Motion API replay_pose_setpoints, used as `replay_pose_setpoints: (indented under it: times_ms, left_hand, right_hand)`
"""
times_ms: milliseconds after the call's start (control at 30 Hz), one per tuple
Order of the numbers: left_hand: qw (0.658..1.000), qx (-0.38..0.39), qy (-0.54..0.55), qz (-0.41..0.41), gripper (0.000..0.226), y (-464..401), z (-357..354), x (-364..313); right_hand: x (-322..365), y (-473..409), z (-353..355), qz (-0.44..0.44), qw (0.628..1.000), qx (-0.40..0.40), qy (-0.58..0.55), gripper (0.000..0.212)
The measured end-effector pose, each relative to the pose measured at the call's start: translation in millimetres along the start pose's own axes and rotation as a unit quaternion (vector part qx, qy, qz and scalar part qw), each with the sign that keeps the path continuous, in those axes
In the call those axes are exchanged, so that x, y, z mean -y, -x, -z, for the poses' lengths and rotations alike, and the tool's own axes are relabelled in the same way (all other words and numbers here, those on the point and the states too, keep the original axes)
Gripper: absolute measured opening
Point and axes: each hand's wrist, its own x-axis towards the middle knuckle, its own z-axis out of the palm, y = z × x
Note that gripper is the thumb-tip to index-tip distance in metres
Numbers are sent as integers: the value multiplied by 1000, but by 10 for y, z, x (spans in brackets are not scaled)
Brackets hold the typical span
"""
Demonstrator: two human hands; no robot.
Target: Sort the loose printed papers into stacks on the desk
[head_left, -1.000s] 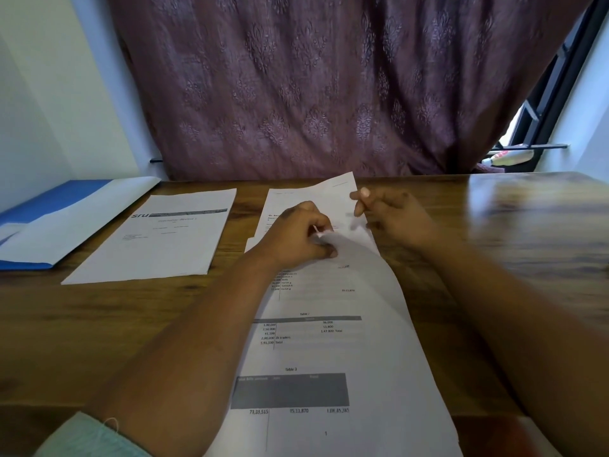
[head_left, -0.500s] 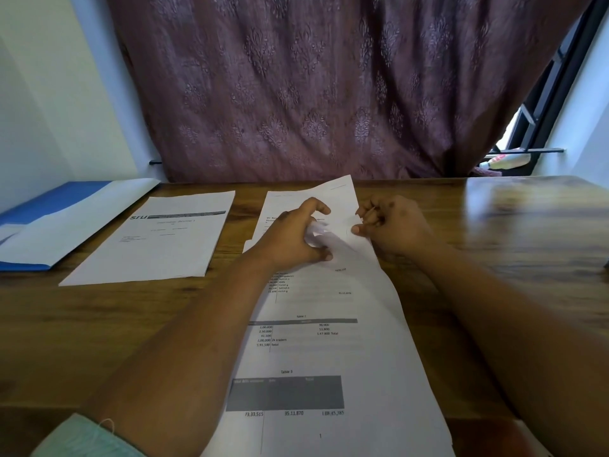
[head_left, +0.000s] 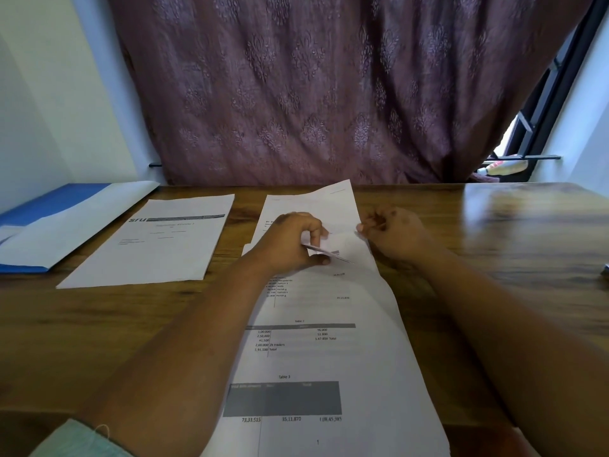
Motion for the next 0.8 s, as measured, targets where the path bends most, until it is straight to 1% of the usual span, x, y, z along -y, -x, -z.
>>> replay_pose_setpoints:
  times_ms: [67, 133, 167, 267, 333, 367, 400, 467, 533, 567, 600, 633, 667, 733, 767, 800]
  left_hand:
    - [1000, 8, 27, 5, 34, 2, -10, 7]
    - [999, 7, 37, 11, 31, -1, -20, 25]
    - [999, 8, 40, 14, 29, -7, -25, 37]
    - [999, 12, 41, 22, 28, -22, -22, 26]
    - [999, 11, 26, 34, 32, -21, -14, 4]
    - [999, 11, 20, 42, 35, -20, -10, -4]
    - [998, 13, 24, 51, 42, -19, -8, -10]
    - [996, 21, 52, 68, 62, -13, -6, -12]
    - [995, 24, 69, 72, 81, -8, -6, -24]
    - [995, 24, 67, 70, 85, -8, -8, -29]
    - [996, 22, 56, 65, 82, -12, -8, -30]
    - [998, 17, 35, 58, 74, -18, -9, -30]
    - [999, 9, 9, 53, 65, -21, -8, -23]
    - [998, -6, -20, 53, 52, -31, -16, 1]
    - [998, -12, -20, 51, 44, -39, -19, 10]
    - [999, -16, -18, 43, 35, -43, -20, 21]
  right_hand:
    - [-48, -8, -28, -19, 999, 27, -12, 29]
    - [-49, -8, -77, -14, 1000, 22, -8, 31]
    - [-45, -12, -101, -12, 1000, 13, -10, 30]
    - [-16, -23, -120, -22, 997, -17, -72, 24]
    - [-7, -20, -104, -9, 997, -27, -65, 16]
    - [-3, -17, -90, 4, 998, -30, -48, 12]
    - [7, -12, -75, 17, 999, -34, -30, 12]
    - [36, 10, -52, 40, 999, -30, -1, 19]
    - [91, 54, -18, 75, 996, -28, 25, 13]
    - [119, 79, -2, 102, 994, -31, 37, 11]
    - [140, 99, 6, 127, 990, -38, 43, 9]
    - [165, 118, 8, 144, 988, -43, 30, 7]
    - [196, 135, 6, 147, 988, -44, -14, 6]
    - [240, 141, -8, 97, 982, -37, -159, 6]
    - [228, 128, -21, 67, 977, -50, -197, 7]
    - [189, 99, -34, 47, 978, -68, -193, 7]
